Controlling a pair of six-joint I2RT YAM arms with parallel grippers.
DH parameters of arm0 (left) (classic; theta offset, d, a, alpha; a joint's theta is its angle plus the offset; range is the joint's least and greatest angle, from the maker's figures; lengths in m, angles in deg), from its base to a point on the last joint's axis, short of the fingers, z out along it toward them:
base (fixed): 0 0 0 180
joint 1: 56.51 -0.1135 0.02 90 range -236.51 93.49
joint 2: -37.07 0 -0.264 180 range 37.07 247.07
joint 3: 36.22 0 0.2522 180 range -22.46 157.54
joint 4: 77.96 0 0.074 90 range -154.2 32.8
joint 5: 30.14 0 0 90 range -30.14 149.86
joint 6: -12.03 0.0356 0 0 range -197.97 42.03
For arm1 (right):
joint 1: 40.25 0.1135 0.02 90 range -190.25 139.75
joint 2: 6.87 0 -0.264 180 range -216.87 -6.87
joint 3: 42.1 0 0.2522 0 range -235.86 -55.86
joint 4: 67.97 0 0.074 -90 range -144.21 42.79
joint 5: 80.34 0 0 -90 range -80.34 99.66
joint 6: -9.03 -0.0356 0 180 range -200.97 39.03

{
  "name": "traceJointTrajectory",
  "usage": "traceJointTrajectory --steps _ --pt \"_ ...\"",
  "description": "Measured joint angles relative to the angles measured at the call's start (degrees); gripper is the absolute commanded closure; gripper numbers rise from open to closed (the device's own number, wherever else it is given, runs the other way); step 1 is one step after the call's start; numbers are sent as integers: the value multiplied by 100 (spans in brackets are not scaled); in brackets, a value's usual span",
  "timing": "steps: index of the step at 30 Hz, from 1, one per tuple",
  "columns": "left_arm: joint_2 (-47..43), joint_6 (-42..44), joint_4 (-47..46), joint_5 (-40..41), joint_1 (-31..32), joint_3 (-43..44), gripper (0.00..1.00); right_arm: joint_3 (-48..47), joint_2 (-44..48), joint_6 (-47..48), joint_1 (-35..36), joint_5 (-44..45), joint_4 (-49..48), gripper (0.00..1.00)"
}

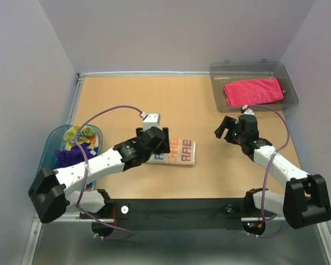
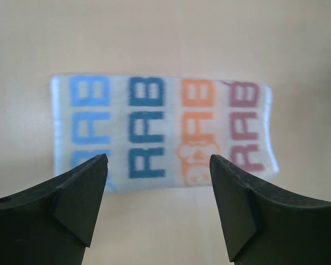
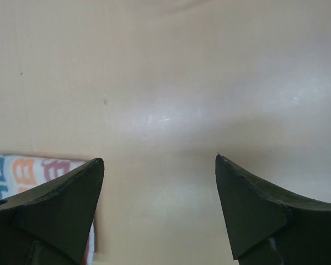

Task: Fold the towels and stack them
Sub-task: Fold the towel

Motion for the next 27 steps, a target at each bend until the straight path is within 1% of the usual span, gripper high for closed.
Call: traceJointTrajectory --steps 3,4,5,7,9,10,13,15,18,21,27 --pt "339 415 -33 59 741 551 13 15 166 66 -662 -98 284 8" --pt "570 551 -48 103 1014 782 13 22 170 81 -723 -138 313 8" --pt "769 660 -92 109 1209 920 13 55 184 87 -1003 -216 367 8" --pt "1456 1016 -48 201 1707 1432 15 129 190 83 -1237 -378 439 7" --pt "2052 1283 13 269 2046 1801 18 219 192 81 -1386 -492 514 7" --pt "2461 1486 57 291 2197 2074 21 254 197 81 -1392 -557 553 7" --pt "3191 1840 195 323 2457 2555 25 352 229 81 -1390 -785 651 7" --pt "3665 2079 330 376 2586 2844 26 389 282 83 -1386 -894 656 7" --pt "4151 2347 610 516 2664 3169 27 402 354 85 -1386 -1023 686 7" --pt "4478 2516 820 713 2675 3368 28 413 382 90 -1386 -1121 684 7" --pt "4745 2723 1134 979 2660 3497 34 426 385 118 -1386 -1217 688 7"
